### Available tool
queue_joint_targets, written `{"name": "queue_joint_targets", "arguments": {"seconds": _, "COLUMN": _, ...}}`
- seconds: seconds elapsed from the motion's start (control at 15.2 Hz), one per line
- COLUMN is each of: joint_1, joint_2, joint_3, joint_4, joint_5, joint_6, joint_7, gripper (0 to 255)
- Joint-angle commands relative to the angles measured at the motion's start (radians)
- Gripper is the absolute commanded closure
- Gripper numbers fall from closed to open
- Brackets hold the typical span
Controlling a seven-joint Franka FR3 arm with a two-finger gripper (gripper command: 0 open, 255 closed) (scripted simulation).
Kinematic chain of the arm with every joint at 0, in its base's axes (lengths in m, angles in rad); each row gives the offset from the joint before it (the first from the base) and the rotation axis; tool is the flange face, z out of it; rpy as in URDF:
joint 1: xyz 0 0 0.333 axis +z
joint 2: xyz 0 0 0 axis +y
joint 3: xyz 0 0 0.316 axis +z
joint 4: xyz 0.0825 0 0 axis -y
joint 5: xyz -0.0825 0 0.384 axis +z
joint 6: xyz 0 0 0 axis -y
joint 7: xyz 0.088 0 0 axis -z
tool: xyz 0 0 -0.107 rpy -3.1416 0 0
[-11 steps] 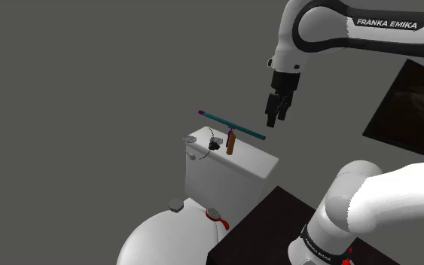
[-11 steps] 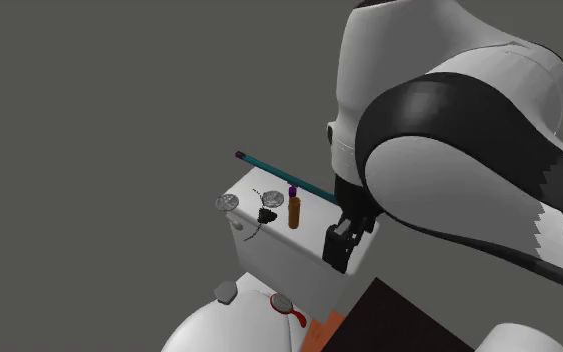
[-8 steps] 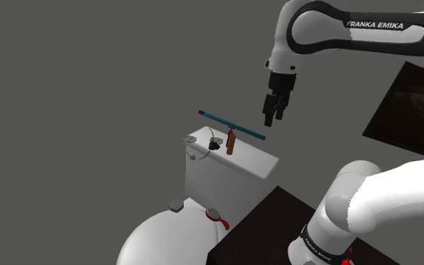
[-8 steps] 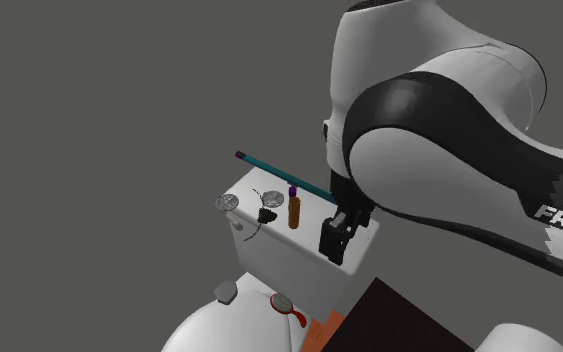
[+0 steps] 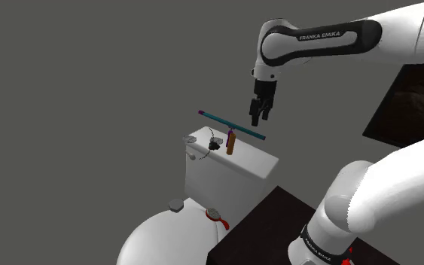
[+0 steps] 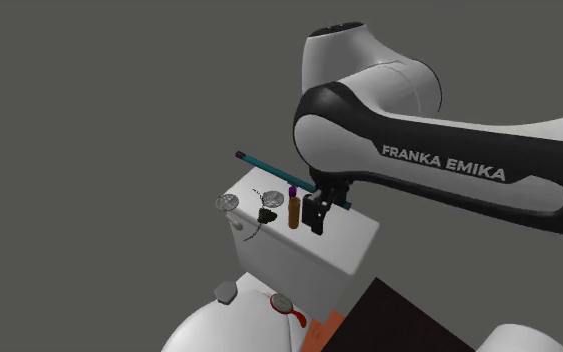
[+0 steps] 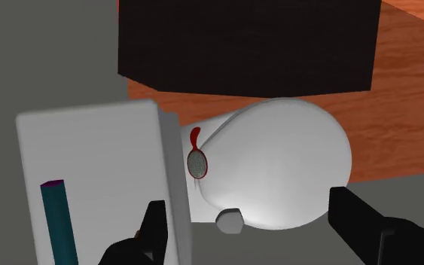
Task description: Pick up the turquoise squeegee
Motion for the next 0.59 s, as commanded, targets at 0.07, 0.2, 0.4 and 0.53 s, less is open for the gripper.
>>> {"name": "queue_joint_targets", "arguments": {"seconds": 0.07, "joint_1": -0.005, "joint_2": 0.121, "joint_3": -0.034, "joint_4": 0.059, "joint_5": -0.009, "joint_6": 0.057, "joint_7": -0.043, "gripper": 0}}
{"name": "queue_joint_targets", "arguments": {"seconds": 0.2, "joint_1": -0.007, "joint_2": 0.198, "joint_3": -0.053, "joint_4": 0.1, "joint_5": -0.01, "joint_6": 0.088, "joint_7": -0.07, "gripper": 0}}
{"name": "queue_joint_targets", "arguments": {"seconds": 0.4, "joint_1": -0.012, "joint_2": 0.316, "joint_3": -0.079, "joint_4": 0.171, "joint_5": -0.004, "joint_6": 0.128, "joint_7": -0.112, "gripper": 0}}
{"name": "queue_joint_targets", "arguments": {"seconds": 0.53, "joint_1": -0.017, "joint_2": 0.396, "joint_3": -0.093, "joint_4": 0.225, "joint_5": 0.004, "joint_6": 0.149, "joint_7": -0.14, "gripper": 0}}
